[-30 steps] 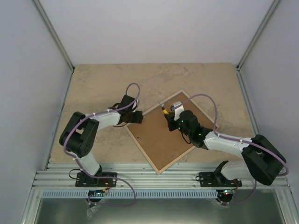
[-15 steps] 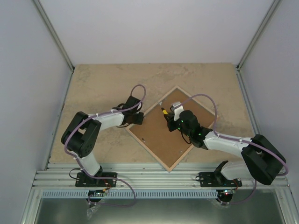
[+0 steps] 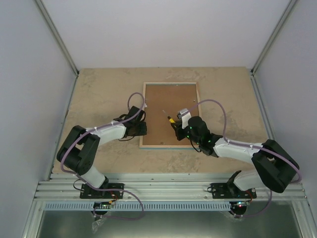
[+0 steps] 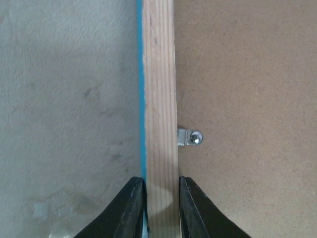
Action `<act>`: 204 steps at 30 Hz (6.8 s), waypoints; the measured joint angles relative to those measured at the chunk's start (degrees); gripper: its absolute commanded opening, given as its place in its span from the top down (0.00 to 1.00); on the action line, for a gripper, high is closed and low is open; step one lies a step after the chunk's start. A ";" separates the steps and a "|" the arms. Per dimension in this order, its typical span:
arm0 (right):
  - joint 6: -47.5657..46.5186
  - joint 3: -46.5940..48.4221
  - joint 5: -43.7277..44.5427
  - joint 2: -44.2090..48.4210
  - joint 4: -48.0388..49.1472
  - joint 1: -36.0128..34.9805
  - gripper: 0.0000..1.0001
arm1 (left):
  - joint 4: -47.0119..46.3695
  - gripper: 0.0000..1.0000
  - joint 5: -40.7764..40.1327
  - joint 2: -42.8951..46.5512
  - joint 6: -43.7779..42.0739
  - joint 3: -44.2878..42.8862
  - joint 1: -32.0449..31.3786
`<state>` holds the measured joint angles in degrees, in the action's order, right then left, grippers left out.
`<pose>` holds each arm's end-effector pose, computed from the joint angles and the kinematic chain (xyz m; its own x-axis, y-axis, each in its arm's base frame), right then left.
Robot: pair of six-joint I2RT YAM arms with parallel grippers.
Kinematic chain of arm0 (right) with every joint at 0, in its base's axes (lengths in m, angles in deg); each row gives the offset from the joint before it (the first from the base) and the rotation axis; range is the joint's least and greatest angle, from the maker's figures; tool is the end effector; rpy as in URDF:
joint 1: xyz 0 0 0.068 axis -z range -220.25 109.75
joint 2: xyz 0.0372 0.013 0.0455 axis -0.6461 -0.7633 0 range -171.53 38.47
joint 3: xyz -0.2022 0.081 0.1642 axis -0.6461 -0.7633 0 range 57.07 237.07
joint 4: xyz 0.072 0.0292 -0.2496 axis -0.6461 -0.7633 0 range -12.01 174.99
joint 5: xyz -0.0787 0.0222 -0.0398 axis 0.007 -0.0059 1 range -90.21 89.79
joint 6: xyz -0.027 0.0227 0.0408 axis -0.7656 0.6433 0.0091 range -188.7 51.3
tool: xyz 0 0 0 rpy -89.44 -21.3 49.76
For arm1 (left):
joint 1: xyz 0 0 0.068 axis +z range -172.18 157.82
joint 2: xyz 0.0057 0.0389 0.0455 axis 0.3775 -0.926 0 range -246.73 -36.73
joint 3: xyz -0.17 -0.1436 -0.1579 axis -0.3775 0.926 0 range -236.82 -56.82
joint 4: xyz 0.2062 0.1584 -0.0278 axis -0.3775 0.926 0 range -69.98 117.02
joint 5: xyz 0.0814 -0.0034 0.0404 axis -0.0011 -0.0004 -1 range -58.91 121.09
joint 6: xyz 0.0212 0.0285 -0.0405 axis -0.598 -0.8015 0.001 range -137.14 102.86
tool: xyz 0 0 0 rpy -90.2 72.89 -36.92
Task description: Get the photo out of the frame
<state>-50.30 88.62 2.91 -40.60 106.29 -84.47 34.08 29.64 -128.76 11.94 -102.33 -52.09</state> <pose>0.2005 0.1925 0.1841 -0.5091 -0.0557 -0.8589 -0.5277 0.8085 0.2604 0.2565 -0.1464 0.1454 -0.8969 -0.0447 -0.4400 0.0592 0.9738 -0.2195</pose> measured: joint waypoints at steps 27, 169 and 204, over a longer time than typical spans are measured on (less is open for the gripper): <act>-0.63 11.06 -10.05 -16.04 -4.83 -5.99 0.99 | 2.21 0.87 0.83 2.75 5.55 2.29 -1.33; 12.85 7.37 -7.45 -16.00 -3.98 -7.98 1.00 | -8.22 1.00 -5.53 10.47 22.10 13.53 -10.97; 6.40 18.51 -8.20 -19.39 -18.69 -8.92 1.00 | -8.33 1.00 -5.29 10.45 21.00 13.53 -10.86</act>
<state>-43.90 107.13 -5.29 -59.99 87.60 -93.39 25.76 24.35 -118.31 32.94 -88.80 -62.95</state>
